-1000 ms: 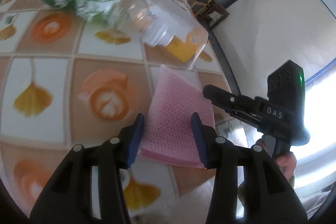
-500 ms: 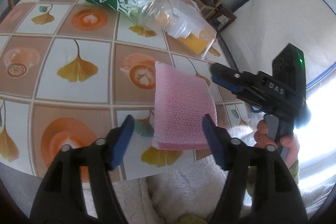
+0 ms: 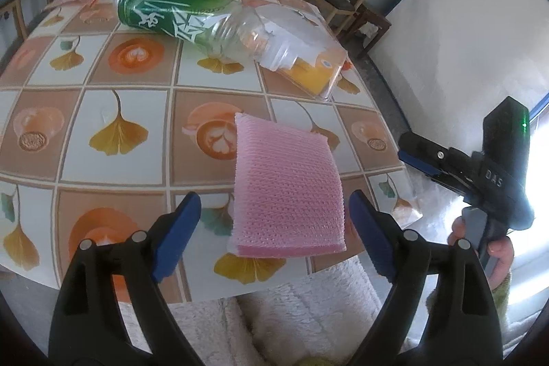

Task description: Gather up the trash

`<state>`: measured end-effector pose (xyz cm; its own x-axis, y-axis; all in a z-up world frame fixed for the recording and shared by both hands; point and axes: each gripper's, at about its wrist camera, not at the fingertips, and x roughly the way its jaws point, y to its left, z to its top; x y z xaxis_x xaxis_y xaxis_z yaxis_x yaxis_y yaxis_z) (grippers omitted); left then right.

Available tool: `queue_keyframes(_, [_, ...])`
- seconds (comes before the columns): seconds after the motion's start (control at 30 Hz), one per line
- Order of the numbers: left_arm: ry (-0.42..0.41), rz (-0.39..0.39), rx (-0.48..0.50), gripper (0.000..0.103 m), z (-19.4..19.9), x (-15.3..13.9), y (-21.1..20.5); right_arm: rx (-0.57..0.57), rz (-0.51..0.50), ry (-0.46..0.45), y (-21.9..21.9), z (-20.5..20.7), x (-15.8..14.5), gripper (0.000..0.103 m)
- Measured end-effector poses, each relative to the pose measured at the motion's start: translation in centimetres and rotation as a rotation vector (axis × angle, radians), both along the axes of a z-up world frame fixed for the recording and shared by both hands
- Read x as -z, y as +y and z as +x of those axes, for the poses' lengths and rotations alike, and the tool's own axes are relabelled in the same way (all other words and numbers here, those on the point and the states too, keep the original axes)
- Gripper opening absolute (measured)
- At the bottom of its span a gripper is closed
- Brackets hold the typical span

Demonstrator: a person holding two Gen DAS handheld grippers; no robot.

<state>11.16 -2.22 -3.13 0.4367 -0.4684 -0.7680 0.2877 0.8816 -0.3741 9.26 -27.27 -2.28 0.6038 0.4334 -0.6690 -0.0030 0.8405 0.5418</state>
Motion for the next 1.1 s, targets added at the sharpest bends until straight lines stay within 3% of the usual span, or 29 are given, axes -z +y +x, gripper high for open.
queue_keyframes(0.6, [-0.087,0.211,-0.01,0.091,-0.4,-0.3,-4.4,0.034,0.038,0.0,-2.8,-1.7,1.1,0.077])
queue_keyframes(0.77, [-0.068,0.219,0.003,0.091,0.3,0.3,-5.7,0.039,0.049,0.002,-3.2,-1.7,1.4,0.077])
queue_keyframes(0.97, [-0.041,0.315,0.023,0.091,1.2,1.9,-6.8,0.045,0.057,0.013,-3.5,-1.7,1.9,0.077])
queue_keyframes(1.1, [-0.031,0.312,-0.009,0.091,1.8,2.3,-6.1,0.047,0.046,0.015,-3.6,-1.6,1.8,0.077])
